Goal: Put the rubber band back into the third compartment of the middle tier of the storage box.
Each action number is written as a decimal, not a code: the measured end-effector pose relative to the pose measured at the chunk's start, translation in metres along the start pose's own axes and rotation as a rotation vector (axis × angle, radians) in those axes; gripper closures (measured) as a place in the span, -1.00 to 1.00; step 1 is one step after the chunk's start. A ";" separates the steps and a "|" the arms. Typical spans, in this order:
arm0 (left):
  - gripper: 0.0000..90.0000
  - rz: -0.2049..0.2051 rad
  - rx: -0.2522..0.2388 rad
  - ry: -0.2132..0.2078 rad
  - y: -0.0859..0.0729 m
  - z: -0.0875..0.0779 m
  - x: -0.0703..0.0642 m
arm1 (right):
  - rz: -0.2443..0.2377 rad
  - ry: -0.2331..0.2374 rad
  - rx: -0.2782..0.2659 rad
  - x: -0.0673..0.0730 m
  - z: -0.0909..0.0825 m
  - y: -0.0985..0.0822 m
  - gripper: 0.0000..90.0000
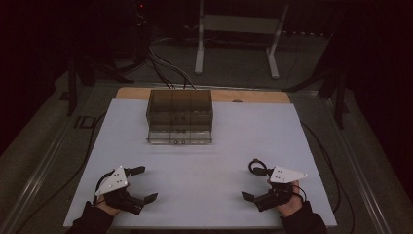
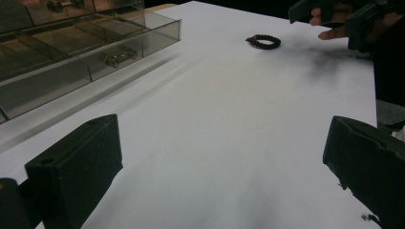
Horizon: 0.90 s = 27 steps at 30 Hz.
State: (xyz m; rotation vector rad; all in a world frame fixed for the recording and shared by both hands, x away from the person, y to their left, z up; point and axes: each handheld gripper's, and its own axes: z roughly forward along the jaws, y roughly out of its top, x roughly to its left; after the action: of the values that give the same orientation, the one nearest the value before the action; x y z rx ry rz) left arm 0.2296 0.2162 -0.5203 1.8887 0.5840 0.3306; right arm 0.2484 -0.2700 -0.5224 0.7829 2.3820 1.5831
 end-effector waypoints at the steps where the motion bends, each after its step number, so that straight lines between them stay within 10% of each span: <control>1: -0.99 0.001 0.000 -0.001 0.000 0.000 0.000 | -0.005 -0.001 0.000 0.001 0.000 0.001 -1.00; 27: -0.99 -0.012 -0.003 -0.004 0.000 0.000 0.000 | -0.015 -0.019 -0.111 -0.005 -0.019 0.030 -1.00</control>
State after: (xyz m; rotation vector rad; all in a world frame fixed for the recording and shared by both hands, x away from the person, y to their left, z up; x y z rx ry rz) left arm 0.2299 0.2164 -0.5199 1.8821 0.5912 0.3197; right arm 0.2542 -0.2787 -0.4887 0.7533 2.2597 1.6777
